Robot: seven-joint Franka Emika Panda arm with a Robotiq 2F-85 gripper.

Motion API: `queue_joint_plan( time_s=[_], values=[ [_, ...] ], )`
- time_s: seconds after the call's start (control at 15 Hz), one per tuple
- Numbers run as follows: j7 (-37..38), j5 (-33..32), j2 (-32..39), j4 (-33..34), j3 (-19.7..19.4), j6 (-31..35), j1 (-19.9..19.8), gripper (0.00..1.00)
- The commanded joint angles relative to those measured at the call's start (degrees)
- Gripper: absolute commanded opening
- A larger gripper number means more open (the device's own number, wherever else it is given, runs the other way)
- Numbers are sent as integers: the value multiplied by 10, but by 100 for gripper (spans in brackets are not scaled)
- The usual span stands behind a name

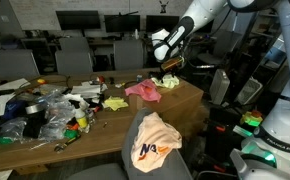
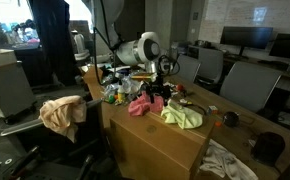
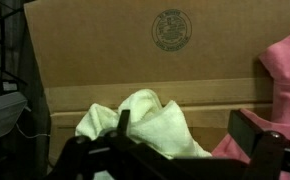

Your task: Pick the clothes on the box and put them on the back rest of the chair

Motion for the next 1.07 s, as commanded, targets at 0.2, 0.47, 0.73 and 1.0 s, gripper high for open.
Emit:
queue_joint_plan(
  time_s=[0.2,0.47,0.73,1.0],
  values=[
    [-82,104,73,81,24,-28,-57,100],
    [-106,134,99,109,28,-45,-75,100],
    [-117,152,120,131,29,-58,-87,100],
    [-118,162,139,145,30,-67,-93,74]
  ],
)
